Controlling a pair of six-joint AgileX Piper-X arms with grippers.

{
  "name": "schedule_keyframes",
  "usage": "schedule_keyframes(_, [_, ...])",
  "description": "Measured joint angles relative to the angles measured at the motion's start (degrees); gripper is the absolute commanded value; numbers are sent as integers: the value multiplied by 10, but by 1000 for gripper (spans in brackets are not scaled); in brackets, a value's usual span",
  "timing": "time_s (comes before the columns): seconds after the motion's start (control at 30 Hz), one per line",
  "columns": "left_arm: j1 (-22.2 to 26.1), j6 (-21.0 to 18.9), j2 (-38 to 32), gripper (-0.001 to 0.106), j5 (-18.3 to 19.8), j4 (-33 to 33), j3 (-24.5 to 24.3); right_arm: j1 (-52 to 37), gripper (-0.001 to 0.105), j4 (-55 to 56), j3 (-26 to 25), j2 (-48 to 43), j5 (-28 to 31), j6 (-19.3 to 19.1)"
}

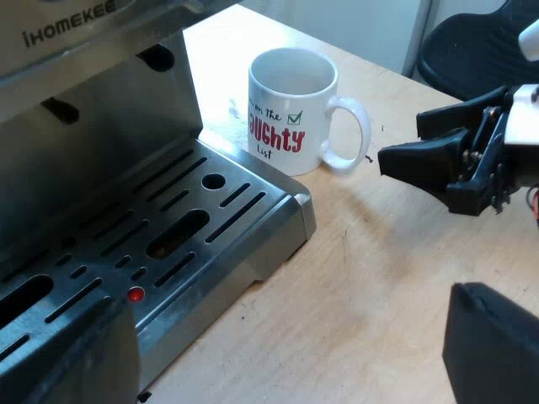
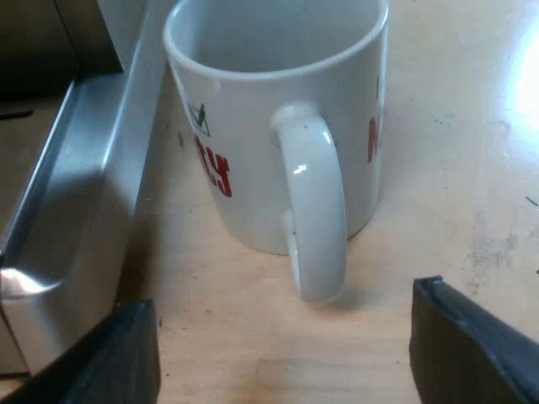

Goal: Place mug into machine

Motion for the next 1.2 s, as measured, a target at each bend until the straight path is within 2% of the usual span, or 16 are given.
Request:
schedule_keyframes(0.3, [0,0,0,75,0,0,0,0,64,-94,0,76,2,-10])
schedule_keyframes(0.43, [0,0,0,75,0,0,0,0,64,-103,-2,91,3,-32])
schedule_keyframes(0.63, [0,0,0,75,13,0,0,-25,64,-104,-23,101,1,-34])
schedule_keyframes(0.97, [0,0,0,75,13,0,0,-84,64,-111,-41,101,-68,-35])
schedule_keyframes(1.13, [0,0,0,75,13,0,0,-86,64,-111,-48,108,-78,-66])
schedule_keyframes(1.2, [0,0,0,75,13,0,0,-86,64,-111,-69,135,-117,-70])
